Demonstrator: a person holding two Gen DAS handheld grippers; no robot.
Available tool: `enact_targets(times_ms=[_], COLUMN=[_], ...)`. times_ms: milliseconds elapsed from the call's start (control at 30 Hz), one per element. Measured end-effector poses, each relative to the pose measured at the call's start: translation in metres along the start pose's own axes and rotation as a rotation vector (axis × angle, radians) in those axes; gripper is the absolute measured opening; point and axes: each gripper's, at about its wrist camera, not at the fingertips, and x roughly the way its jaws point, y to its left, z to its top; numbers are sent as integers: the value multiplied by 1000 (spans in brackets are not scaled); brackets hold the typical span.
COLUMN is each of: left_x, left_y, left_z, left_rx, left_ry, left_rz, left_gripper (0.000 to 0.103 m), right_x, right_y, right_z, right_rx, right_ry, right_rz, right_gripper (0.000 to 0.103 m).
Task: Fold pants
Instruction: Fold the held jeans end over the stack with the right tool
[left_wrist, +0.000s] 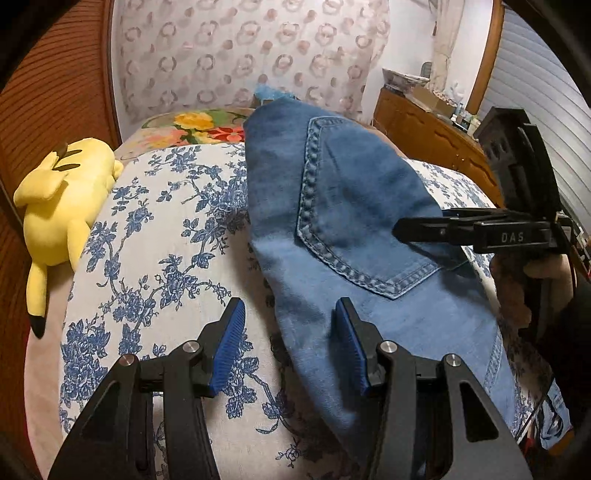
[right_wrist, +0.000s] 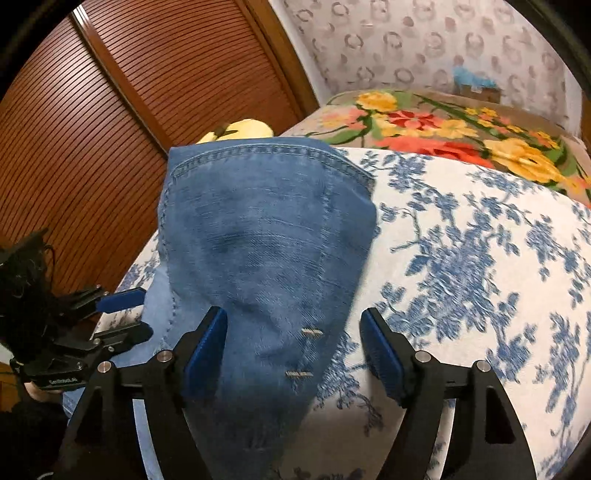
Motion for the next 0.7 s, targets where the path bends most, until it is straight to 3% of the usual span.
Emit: enact_targets(times_ms=[100,200,367,700], left_x=[-1,0,-2,-24], left_y=[-1,1,8,49], left_z=[2,4,6,14], left_rx=[3,2,-15,-88], left_ry=[-3,-4,-16,-86], left_rz=[1,5,10,52], left_gripper=[52,52,52,52], right_x=[12,25,36,76], right_y=[2,5,10,44], right_z=[5,9,24,69], right_rx=[-18,-41,-63,-148], right_ry=[-1,5,-1,-14], right_rz=[23,48,110,196], right_gripper=[77,66,38,27])
